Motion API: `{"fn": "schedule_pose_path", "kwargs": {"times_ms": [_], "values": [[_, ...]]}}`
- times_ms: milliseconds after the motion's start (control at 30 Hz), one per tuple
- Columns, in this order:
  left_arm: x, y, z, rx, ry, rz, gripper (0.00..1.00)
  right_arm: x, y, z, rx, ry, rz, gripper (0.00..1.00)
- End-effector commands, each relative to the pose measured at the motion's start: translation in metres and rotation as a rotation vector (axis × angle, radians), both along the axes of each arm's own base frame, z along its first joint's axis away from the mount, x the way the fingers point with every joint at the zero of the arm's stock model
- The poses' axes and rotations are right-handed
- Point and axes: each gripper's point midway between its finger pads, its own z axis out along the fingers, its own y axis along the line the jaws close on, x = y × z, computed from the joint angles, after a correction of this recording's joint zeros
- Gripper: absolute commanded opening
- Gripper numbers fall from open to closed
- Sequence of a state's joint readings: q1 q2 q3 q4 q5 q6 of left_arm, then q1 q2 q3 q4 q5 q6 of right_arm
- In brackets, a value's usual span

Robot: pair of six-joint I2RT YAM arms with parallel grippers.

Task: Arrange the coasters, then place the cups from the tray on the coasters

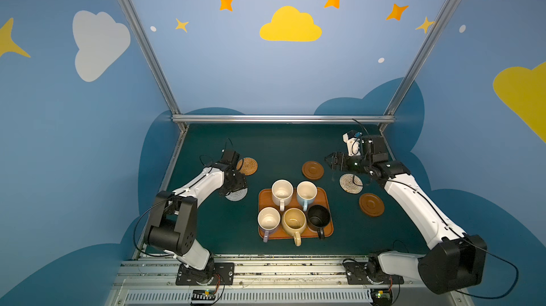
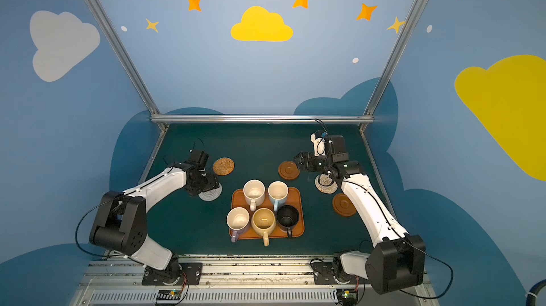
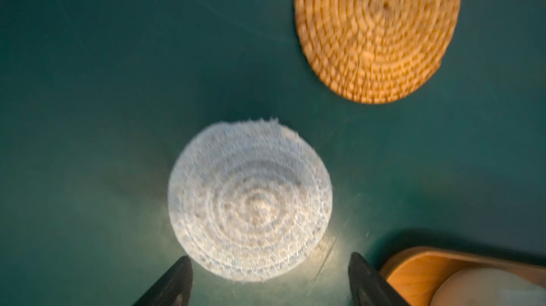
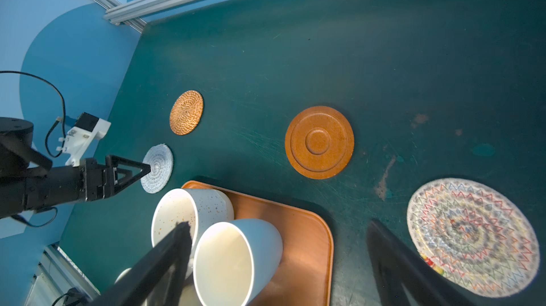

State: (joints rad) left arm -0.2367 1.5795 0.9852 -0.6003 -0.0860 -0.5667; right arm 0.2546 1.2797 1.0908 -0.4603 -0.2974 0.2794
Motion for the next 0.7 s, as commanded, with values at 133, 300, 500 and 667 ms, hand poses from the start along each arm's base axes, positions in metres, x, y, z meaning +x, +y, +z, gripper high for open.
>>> {"fn": "schedule_pose_path", "kwargs": {"times_ms": [133,300,500,667], "values": [[-0.024,0.030,-0.009,0.171,0.069,0.058,0.85,-0.012,0.004,-0.018,0.045,0.040,0.032,0.92],[-0.018,0.034,-0.017,0.149,0.067,0.077,0.87,-0.019,0.008,-0.017,0.061,0.033,0.069,0.92],[-0.017,0.025,-0.038,0.136,0.117,0.055,0.77,-0.014,0.013,-0.015,0.075,0.026,0.092,0.92],[-0.006,0.036,-0.050,0.205,0.157,0.061,0.58,-0.004,0.014,-0.026,0.067,0.044,0.093,0.92]]}}
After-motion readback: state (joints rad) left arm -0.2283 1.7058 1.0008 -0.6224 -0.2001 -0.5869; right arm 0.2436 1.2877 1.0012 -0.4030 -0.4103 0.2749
